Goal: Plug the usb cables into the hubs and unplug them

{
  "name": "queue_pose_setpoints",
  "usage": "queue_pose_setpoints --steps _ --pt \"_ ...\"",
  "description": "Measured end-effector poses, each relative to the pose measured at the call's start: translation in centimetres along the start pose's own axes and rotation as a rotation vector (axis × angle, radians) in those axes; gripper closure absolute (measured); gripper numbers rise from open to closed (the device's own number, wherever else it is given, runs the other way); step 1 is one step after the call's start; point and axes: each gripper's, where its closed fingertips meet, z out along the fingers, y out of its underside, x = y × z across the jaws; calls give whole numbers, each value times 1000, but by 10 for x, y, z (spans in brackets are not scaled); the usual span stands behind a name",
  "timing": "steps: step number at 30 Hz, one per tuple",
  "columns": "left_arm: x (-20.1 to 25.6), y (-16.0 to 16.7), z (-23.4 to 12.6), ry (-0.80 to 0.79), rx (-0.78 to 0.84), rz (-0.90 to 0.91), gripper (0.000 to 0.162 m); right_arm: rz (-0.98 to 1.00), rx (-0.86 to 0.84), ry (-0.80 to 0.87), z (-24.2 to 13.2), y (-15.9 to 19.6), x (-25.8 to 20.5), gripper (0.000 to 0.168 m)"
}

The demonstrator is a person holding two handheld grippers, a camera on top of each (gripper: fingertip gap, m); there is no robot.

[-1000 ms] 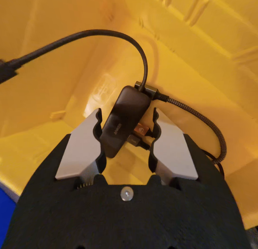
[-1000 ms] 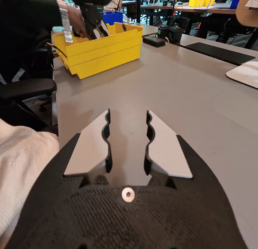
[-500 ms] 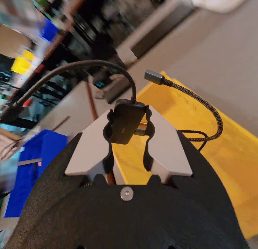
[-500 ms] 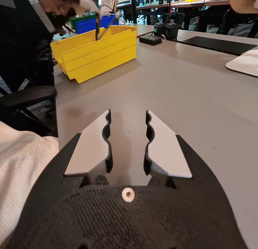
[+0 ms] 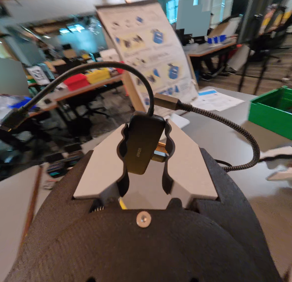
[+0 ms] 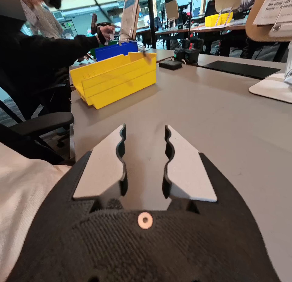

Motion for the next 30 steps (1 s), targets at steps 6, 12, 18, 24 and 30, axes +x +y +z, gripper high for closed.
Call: queue_pose_setpoints --steps 6,12,18,24,30 --pt "123 75 54 263 -48 -154 116 -32 130 -48 -14 -27 -15 118" --pt "171 117 77 231 48 -309 114 -51 184 -174 -19 -35 -43 108" --pt "173 145 81 113 77 -69 118 -25 156 -161 -15 -28 -40 96" --pt "149 170 86 108 11 -225 119 63 189 -112 -16 -31 -22 94" --pt "151 184 89 115 -28 -294 119 -41 148 -182 1 -23 -49 79"
